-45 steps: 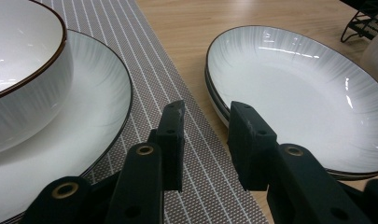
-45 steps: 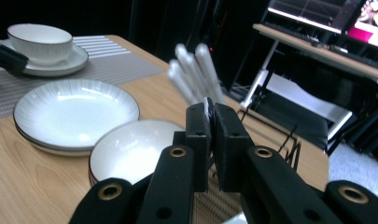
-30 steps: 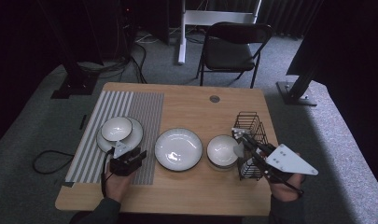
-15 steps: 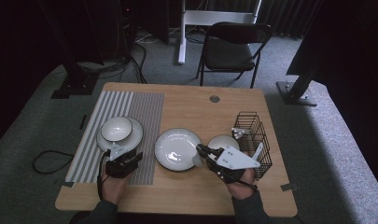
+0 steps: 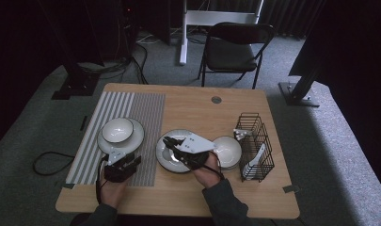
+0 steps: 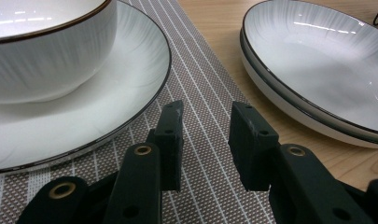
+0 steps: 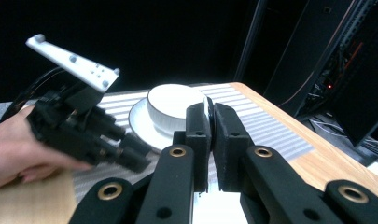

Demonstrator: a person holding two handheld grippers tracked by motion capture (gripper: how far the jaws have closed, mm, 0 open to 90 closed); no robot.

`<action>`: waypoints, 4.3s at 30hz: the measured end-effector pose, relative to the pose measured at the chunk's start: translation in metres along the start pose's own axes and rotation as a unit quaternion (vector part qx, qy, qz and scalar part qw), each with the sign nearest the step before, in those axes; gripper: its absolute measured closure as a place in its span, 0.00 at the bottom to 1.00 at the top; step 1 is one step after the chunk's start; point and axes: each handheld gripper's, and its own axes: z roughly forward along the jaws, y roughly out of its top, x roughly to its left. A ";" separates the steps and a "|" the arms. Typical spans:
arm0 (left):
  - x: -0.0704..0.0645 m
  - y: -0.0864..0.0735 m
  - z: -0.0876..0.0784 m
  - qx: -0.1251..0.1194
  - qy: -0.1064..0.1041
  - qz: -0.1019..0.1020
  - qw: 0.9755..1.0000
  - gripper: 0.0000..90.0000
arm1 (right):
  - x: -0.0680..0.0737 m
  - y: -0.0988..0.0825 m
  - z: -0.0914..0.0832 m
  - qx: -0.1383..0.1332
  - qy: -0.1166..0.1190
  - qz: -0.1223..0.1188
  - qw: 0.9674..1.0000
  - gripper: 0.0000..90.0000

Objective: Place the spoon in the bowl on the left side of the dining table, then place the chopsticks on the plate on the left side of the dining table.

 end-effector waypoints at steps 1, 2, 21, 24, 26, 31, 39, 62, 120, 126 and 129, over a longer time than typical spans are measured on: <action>0.000 0.000 0.000 0.000 0.000 0.000 1.000 0.74 | -0.001 0.002 0.008 0.000 0.002 0.001 1.000 0.95; 0.001 -0.001 0.000 -0.001 0.000 -0.002 1.000 0.74 | -0.002 0.003 0.013 0.000 0.004 0.001 1.000 0.95; 0.005 -0.008 0.006 0.007 0.002 -0.004 1.000 0.73 | -0.024 0.046 0.123 -0.002 0.046 0.023 0.999 0.95; 0.005 -0.008 0.007 0.005 0.003 -0.006 1.000 0.73 | -0.026 0.054 0.133 -0.002 0.044 0.017 0.999 0.95; 0.005 -0.008 0.007 0.007 0.002 -0.005 1.000 0.73 | -0.027 0.059 0.140 -0.008 0.042 0.016 0.999 0.95; 0.005 -0.009 0.007 0.007 0.001 -0.006 1.000 0.73 | -0.028 0.061 0.166 0.001 0.032 0.021 0.999 0.95; 0.006 -0.009 0.007 0.008 0.002 -0.005 1.000 0.73 | -0.024 0.053 0.193 0.013 0.018 0.024 0.999 0.95; 0.007 -0.010 0.006 0.007 0.002 -0.009 1.000 0.73 | -0.009 0.025 0.200 0.045 0.028 -0.010 0.999 0.95; 0.004 -0.011 0.008 0.010 0.001 -0.010 1.000 0.72 | -0.004 -0.020 0.066 0.095 0.032 0.010 0.995 0.64; 0.003 -0.010 0.007 0.008 -0.001 -0.009 1.000 0.72 | -0.005 -0.034 0.046 0.101 0.023 0.029 0.994 0.63; 0.003 -0.009 0.007 0.007 -0.002 -0.011 1.000 0.72 | -0.005 -0.040 0.033 0.105 0.014 0.035 0.994 0.63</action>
